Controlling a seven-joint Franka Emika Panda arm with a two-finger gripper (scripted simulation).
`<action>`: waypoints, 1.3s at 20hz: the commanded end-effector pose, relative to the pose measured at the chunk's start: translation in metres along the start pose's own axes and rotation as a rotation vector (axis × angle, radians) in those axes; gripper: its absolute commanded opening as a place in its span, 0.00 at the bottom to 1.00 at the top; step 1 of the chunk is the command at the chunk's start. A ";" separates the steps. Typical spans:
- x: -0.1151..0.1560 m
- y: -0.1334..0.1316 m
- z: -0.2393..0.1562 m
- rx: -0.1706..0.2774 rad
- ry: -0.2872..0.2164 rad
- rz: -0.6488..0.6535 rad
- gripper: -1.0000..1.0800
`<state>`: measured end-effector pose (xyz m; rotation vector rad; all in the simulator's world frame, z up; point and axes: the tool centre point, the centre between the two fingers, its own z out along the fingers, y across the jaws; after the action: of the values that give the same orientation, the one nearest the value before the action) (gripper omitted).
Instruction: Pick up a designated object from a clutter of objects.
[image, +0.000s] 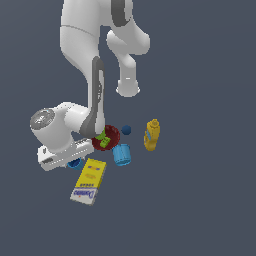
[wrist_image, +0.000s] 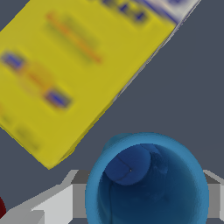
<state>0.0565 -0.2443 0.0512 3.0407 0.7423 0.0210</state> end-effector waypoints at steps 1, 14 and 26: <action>0.000 0.000 0.000 0.000 0.000 0.000 0.00; -0.006 -0.013 -0.048 0.002 -0.001 0.000 0.00; -0.020 -0.044 -0.167 0.007 -0.005 -0.001 0.00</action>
<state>0.0199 -0.2160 0.1992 3.0461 0.7456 0.0109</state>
